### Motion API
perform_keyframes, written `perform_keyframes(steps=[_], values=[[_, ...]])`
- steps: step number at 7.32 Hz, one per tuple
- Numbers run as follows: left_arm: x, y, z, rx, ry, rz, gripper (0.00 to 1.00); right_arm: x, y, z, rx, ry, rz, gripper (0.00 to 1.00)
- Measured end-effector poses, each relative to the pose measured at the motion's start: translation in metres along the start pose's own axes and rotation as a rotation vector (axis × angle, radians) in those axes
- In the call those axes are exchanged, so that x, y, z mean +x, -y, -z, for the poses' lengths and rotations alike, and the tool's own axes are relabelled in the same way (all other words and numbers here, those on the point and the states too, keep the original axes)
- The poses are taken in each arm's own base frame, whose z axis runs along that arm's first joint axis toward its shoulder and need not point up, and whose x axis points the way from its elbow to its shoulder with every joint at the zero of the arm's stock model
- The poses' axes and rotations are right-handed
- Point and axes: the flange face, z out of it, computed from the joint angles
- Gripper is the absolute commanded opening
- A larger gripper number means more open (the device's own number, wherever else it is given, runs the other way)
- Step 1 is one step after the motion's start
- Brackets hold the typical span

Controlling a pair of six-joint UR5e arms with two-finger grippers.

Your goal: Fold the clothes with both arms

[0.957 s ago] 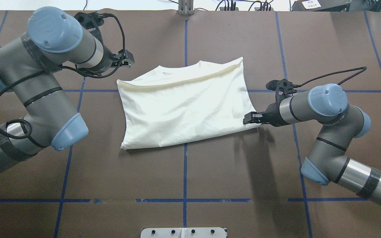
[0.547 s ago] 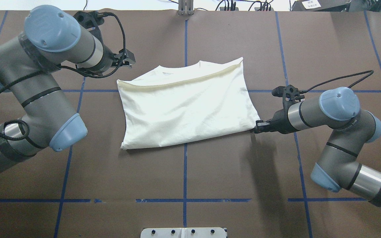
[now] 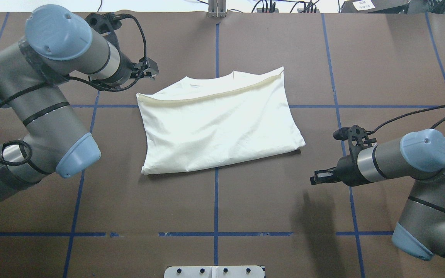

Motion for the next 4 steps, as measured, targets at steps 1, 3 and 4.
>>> perform_keyframes(steps=[1,3,4], values=[[-0.001,0.000,0.000,0.000,0.001,0.000,1.00,-0.011,0.011,-0.001,0.028,0.000,0.002,0.98],[0.000,0.000,0.000,0.000,0.000,-0.002,1.00,-0.048,0.068,-0.003,0.104,-0.045,-0.024,0.99],[0.000,0.000,0.001,0.001,-0.003,-0.003,1.00,-0.062,0.093,0.000,0.122,-0.083,-0.046,0.99]])
